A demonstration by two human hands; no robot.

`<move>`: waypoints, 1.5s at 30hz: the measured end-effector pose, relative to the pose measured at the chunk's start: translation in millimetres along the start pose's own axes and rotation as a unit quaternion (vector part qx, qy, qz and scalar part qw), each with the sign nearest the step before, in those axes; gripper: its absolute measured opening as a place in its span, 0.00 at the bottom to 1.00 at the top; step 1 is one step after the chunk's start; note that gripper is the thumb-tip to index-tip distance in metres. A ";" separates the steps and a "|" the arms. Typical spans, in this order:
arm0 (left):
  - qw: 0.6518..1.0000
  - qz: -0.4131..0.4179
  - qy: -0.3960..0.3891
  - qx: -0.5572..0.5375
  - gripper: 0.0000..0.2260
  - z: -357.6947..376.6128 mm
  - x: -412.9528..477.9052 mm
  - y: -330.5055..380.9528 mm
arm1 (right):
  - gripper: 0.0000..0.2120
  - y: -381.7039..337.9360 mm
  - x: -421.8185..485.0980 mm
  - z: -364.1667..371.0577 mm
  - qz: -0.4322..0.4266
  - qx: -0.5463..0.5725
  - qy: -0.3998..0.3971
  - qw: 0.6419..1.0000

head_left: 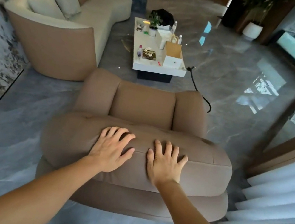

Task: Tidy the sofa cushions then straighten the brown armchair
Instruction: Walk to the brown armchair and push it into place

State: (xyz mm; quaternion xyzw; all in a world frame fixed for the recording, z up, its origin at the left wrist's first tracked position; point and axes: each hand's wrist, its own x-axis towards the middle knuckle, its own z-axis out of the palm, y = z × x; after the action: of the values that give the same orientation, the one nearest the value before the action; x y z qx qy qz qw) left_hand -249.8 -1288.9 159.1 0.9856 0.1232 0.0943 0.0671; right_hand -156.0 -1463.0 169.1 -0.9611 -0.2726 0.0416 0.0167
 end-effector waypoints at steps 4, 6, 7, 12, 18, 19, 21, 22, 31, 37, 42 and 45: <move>1.000 0.026 -0.012 -0.010 0.20 -6.7 2.1 -39.3 | 0.27 -35.7 4.1 -0.9 0.005 -0.021 0.010 1.000; 0.999 0.047 -0.012 -0.020 0.20 -10.6 1.4 -64.7 | 0.27 -58.7 5.3 0.9 0.009 -0.029 0.023 0.999; 0.998 0.059 -0.011 -0.026 0.20 -13.7 1.5 -78.8 | 0.26 -71.7 5.4 2.1 0.019 -0.026 0.032 0.999; 0.991 0.117 -0.010 -0.062 0.20 -27.8 4.6 -150.3 | 0.22 -143.5 5.6 13.8 0.090 0.004 0.094 0.992; 0.978 0.184 -0.034 -0.093 0.21 -37.3 8.1 -241.7 | 0.23 -238.4 7.5 27.3 0.175 0.017 0.106 0.979; 0.976 0.191 -0.041 -0.098 0.21 -38.0 9.0 -257.1 | 0.23 -254.5 8.3 29.5 0.185 0.018 0.102 0.977; 0.970 0.205 -0.049 -0.119 0.21 -38.0 11.2 -289.4 | 0.24 -286.3 11.5 35.8 0.197 0.025 0.100 0.975; 0.966 0.214 -0.055 -0.131 0.21 -38.3 13.6 -306.2 | 0.25 -302.7 14.1 39.2 0.204 0.031 0.100 0.973; 0.926 0.320 -0.079 -0.185 0.20 -40.0 80.2 -464.9 | 0.27 -465.1 84.7 52.9 0.317 0.073 0.092 0.941; 0.920 0.327 -0.114 -0.181 0.22 -48.2 166.3 -580.9 | 0.31 -577.4 180.0 50.0 0.403 0.117 0.074 0.905; 0.911 0.349 -0.112 -0.189 0.20 -47.6 249.2 -664.3 | 0.35 -663.4 275.2 39.7 0.461 0.167 0.068 0.869; 0.895 0.396 -0.119 -0.170 0.20 -38.9 313.8 -701.6 | 0.34 -695.7 336.0 40.2 0.490 0.177 0.077 0.850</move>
State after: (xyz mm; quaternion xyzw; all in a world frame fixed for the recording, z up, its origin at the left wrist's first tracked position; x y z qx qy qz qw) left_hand -120.5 -530.5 141.0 0.9302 -0.3038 0.0149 0.2053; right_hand -238.4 -694.2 143.4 -0.9510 0.2476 0.0177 0.1845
